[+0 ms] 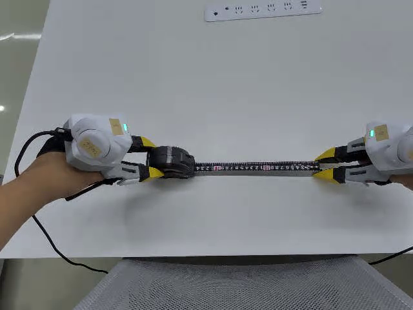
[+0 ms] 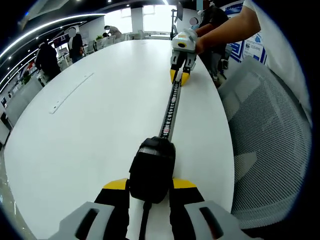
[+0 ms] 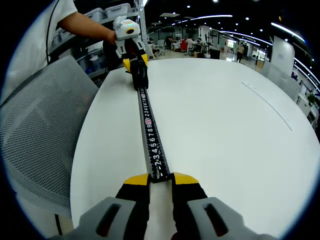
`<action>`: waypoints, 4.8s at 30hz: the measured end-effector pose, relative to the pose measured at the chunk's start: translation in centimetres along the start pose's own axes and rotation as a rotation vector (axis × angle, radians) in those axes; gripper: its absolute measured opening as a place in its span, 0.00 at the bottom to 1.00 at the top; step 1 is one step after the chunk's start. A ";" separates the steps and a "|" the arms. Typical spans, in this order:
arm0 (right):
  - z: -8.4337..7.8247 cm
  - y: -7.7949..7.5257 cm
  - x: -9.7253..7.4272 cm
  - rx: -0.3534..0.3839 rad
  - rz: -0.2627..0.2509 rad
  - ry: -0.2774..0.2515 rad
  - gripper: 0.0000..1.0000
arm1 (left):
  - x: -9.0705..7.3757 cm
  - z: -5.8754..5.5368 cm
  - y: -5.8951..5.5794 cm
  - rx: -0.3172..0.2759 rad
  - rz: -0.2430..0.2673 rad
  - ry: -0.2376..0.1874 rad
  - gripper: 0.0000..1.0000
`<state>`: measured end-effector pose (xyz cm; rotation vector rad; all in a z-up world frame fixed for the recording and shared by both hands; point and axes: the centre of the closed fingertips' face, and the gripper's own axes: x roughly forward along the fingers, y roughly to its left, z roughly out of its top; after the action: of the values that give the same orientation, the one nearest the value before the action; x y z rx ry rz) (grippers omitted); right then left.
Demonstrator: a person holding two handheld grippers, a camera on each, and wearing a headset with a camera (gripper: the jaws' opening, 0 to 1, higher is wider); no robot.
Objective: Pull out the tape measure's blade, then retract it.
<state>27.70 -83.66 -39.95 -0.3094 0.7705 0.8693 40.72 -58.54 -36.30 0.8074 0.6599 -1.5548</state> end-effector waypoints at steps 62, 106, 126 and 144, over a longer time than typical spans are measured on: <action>2.2 1.3 -1.6 0.176 -0.138 -0.053 0.61 | -3.0 1.1 -1.0 -0.313 0.125 -0.144 0.74; 2.7 3.4 -5.0 0.340 -0.303 -0.125 0.74 | -6.3 -1.6 -3.1 -0.570 0.285 -0.257 0.82; 1.4 4.5 -6.2 0.387 -0.344 -0.122 0.75 | -7.0 -2.3 -3.9 -0.636 0.333 -0.292 0.82; 1.0 4.3 -7.2 0.405 -0.382 -0.139 0.76 | -7.0 -3.0 -4.1 -0.673 0.355 -0.321 0.82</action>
<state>21.88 -84.56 -33.85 -0.0314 0.7093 0.3581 37.39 -51.43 -32.60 0.1468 0.6957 -1.0050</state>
